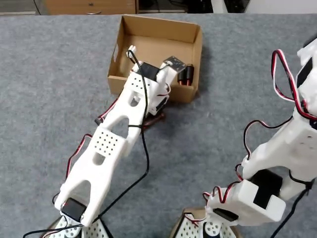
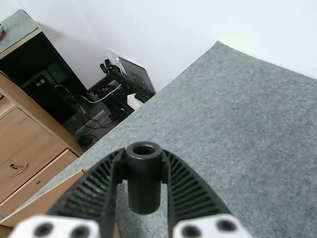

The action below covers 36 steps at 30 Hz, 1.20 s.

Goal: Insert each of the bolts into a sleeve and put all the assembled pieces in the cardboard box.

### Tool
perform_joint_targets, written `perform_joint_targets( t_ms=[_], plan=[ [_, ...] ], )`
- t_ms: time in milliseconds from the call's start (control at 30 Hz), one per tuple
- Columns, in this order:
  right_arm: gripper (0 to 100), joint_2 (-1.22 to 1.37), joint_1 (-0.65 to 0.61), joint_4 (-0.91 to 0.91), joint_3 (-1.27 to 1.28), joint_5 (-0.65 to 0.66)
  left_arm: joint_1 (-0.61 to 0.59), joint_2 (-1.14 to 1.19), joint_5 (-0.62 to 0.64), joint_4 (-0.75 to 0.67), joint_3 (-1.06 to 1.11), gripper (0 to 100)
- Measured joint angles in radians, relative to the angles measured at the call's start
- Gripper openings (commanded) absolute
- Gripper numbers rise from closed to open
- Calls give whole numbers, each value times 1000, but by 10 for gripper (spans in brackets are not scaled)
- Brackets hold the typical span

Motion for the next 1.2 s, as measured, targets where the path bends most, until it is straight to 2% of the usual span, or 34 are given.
perform_joint_targets(
  t_ms=[267,567,800,1067,1200],
  plan=[
    [2,0,0,0,0,0,2,11,3,0,-9,18],
    [2,0,-83,0,0,0,3,-84,152,-2,-31,18],
    [2,0,-158,0,0,38,3,-404,255,-3,157,18],
    [2,0,-221,0,0,68,0,-961,336,-3,621,18],
    [2,0,-281,0,3,123,0,-1208,394,-3,790,18]
  ],
)
